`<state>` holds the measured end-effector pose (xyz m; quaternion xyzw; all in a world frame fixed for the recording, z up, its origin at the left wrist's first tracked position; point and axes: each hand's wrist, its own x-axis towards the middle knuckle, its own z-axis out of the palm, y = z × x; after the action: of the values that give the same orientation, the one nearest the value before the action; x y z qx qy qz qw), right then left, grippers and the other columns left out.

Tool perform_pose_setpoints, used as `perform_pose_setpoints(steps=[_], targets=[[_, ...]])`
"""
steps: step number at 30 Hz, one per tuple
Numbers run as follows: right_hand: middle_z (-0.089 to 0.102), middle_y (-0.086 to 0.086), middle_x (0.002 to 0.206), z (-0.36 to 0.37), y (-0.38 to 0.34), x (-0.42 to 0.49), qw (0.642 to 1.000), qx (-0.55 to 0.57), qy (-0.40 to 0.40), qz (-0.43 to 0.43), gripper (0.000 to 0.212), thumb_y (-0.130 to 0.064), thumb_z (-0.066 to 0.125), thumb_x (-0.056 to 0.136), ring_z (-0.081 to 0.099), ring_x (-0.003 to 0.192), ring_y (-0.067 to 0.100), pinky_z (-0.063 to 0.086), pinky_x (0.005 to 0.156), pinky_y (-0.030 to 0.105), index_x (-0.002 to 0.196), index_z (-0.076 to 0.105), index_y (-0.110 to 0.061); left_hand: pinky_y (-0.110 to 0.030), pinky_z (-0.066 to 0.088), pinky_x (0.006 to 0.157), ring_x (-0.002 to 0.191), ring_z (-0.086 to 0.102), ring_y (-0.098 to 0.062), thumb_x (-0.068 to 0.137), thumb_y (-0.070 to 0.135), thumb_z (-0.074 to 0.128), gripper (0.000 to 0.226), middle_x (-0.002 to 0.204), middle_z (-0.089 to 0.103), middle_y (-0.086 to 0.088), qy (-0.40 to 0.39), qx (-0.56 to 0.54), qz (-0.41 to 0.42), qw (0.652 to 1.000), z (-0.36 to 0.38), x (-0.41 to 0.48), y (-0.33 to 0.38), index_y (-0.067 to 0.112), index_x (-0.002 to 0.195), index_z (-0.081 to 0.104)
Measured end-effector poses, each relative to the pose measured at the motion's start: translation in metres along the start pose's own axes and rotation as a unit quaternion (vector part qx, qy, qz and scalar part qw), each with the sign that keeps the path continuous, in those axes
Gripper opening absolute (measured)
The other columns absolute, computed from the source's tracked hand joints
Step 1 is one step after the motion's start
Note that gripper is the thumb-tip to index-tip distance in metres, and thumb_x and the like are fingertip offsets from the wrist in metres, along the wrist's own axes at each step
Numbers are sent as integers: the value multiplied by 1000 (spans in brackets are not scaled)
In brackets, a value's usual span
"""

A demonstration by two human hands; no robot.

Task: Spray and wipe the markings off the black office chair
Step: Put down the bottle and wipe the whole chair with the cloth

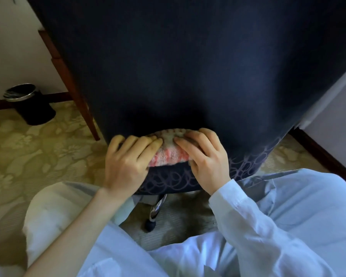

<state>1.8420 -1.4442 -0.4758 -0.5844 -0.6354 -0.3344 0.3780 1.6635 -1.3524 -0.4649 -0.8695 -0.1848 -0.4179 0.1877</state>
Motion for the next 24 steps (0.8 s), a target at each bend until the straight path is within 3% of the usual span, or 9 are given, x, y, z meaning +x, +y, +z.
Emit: perform_pose_setpoints(steps=[7, 16, 21, 24], targets=[[69, 11, 102, -13, 4, 17, 1000, 8, -7, -11, 20, 1, 65, 89, 54, 102, 28, 52, 84, 34, 104, 74, -7, -38, 39, 66, 69, 62, -23, 84, -2, 64, 21, 84, 69, -2, 18, 25, 32, 999, -13, 20, -8, 11, 98, 75], [69, 11, 104, -18, 6, 21, 997, 22, -43, -63, 25, 5, 66, 86, 55, 105, 29, 52, 83, 38, 104, 74, -10, -35, 37, 68, 71, 61, -24, 79, 4, 74, 16, 85, 68, -5, -1, 4, -38, 999, -1, -3, 7, 7, 95, 74], [69, 16, 99, -53, -1, 99, 988, 43, 97, -111, 22, 10, 63, 85, 57, 94, 32, 47, 84, 34, 98, 76, -4, -38, 35, 69, 77, 51, -25, 84, 9, 71, 15, 88, 65, -5, 131, 79, -61, 986, -52, 56, -5, 11, 98, 73], [70, 13, 98, -50, -8, 130, 984, 37, 149, -93, 22, 7, 59, 90, 58, 93, 31, 46, 85, 30, 96, 76, -5, -39, 34, 69, 76, 52, -26, 90, 12, 65, 11, 84, 66, -7, 157, 85, -68, 982, -66, 83, -22, 10, 98, 73]])
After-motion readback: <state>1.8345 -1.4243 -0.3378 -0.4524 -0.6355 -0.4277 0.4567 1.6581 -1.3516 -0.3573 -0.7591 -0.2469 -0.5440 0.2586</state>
